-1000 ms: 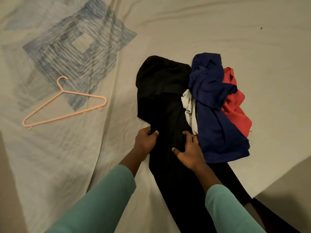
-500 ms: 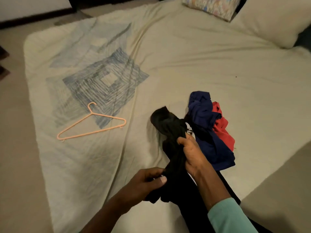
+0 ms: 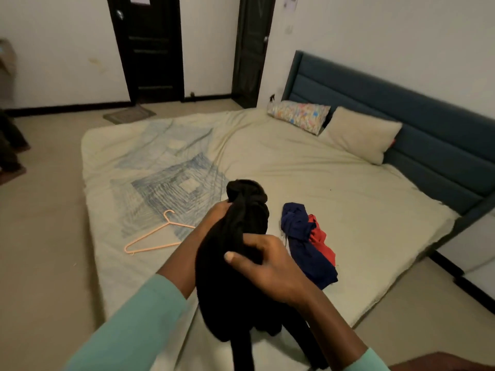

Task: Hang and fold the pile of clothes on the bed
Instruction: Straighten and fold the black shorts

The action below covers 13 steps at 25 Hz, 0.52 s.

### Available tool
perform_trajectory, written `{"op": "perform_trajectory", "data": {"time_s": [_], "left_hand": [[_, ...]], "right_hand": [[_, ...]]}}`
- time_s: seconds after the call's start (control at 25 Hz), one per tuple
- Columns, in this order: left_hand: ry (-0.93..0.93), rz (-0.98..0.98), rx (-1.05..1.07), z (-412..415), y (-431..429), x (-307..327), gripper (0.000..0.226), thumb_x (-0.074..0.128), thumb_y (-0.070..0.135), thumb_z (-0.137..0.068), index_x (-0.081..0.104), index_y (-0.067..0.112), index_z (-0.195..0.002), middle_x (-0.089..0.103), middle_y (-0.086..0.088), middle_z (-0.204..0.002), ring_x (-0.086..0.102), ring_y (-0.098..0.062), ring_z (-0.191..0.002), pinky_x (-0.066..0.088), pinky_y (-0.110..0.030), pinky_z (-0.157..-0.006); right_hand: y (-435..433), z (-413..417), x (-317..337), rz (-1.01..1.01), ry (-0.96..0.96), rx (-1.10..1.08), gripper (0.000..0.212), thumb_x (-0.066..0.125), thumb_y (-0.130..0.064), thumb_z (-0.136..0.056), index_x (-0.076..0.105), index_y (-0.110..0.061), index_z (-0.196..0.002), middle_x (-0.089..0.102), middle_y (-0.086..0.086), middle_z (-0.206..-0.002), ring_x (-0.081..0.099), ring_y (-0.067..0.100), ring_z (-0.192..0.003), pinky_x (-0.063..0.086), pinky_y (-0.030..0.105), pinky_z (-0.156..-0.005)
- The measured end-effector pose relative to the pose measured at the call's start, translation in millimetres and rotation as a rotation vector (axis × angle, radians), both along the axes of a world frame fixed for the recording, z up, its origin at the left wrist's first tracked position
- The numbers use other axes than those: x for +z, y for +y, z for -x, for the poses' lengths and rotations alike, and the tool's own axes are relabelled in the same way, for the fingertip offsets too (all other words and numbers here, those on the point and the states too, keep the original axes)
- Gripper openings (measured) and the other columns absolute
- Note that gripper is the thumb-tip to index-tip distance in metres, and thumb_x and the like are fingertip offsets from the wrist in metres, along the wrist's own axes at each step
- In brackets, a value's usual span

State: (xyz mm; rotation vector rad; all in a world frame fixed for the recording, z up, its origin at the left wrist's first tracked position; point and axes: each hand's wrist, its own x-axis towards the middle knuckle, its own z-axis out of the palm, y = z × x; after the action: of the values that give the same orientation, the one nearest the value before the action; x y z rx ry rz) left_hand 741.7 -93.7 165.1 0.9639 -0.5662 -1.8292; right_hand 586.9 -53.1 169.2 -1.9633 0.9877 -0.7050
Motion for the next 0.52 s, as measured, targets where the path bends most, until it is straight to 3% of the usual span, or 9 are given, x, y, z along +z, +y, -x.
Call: {"op": "perform_trajectory", "data": {"time_s": [0.04,0.12,0.2,0.28,0.32,0.44,0.52], "left_hand": [[-0.094,0.053,0.022,-9.7,4.6,24.7,0.023,0.065,0.028,-0.095,0.058,0.015,-0.077,0.054,-0.004,-0.067,0.055,-0.016,-0.055,0.04,-0.031,-0.061],[-0.105,0.095,-0.019,-26.4,9.3,62.2,0.024,0.066,0.03,-0.091,0.067,0.008,-0.081,0.057,-0.014,-0.079,0.059,-0.025,-0.063,0.046,-0.034,-0.065],[-0.163,0.187,-0.06,-41.3,21.2,90.3,0.026,0.059,0.026,-0.092,0.069,0.003,-0.085,0.062,-0.017,-0.084,0.065,-0.029,-0.071,0.052,-0.038,-0.072],[-0.118,0.25,-0.13,-48.9,39.5,119.6,0.019,0.06,0.024,-0.084,0.059,0.005,-0.084,0.054,-0.013,-0.082,0.059,-0.025,-0.072,0.05,-0.036,-0.072],[-0.128,0.296,-0.135,-53.9,46.0,133.6,0.018,0.06,0.024,-0.082,0.056,0.006,-0.083,0.052,-0.012,-0.08,0.058,-0.023,-0.07,0.05,-0.034,-0.07],[-0.256,0.441,-0.172,-64.9,70.5,178.6,0.044,0.057,0.046,-0.092,0.071,0.005,-0.098,0.069,-0.016,-0.09,0.069,-0.025,-0.082,0.056,-0.035,-0.078],[-0.574,0.599,-0.178,-77.5,78.6,201.5,0.062,0.06,0.066,-0.087,0.072,0.009,-0.109,0.075,-0.011,-0.098,0.073,-0.024,-0.093,0.057,-0.031,-0.084]], "right_hand": [[5.3,1.9,9.7,-0.006,-0.15,-0.128,0.02,0.067,-0.03,-0.1,0.074,-0.013,-0.096,0.072,0.0,-0.083,0.069,0.017,-0.078,0.055,0.037,-0.071],[9.4,5.5,31.7,-0.033,-0.408,-0.332,0.013,0.067,-0.026,-0.1,0.075,-0.024,-0.11,0.073,-0.005,-0.096,0.069,0.013,-0.089,0.053,0.029,-0.076],[7.5,7.5,58.9,0.018,-0.375,-0.352,0.044,0.073,-0.028,-0.097,0.058,-0.039,-0.137,0.064,-0.011,-0.13,0.063,0.008,-0.117,0.054,0.026,-0.089],[5.7,1.9,89.1,0.073,-0.229,-0.216,0.073,0.079,-0.018,-0.092,0.042,-0.04,-0.151,0.052,-0.017,-0.145,0.056,-0.001,-0.127,0.054,0.021,-0.094],[6.5,-2.6,104.4,0.072,-0.197,-0.132,0.07,0.079,-0.012,-0.091,0.046,-0.034,-0.149,0.058,-0.012,-0.141,0.06,0.003,-0.124,0.056,0.023,-0.094],[12.4,-16.8,140.6,-0.018,-0.203,0.0,0.025,0.073,-0.013,-0.097,0.069,-0.009,-0.121,0.074,0.017,-0.112,0.073,0.027,-0.105,0.057,0.045,-0.091],[15.5,-22.1,158.2,-0.086,-0.267,-0.044,0.025,0.07,-0.019,-0.098,0.07,0.0,-0.115,0.075,0.021,-0.108,0.073,0.034,-0.103,0.056,0.047,-0.089]]}}
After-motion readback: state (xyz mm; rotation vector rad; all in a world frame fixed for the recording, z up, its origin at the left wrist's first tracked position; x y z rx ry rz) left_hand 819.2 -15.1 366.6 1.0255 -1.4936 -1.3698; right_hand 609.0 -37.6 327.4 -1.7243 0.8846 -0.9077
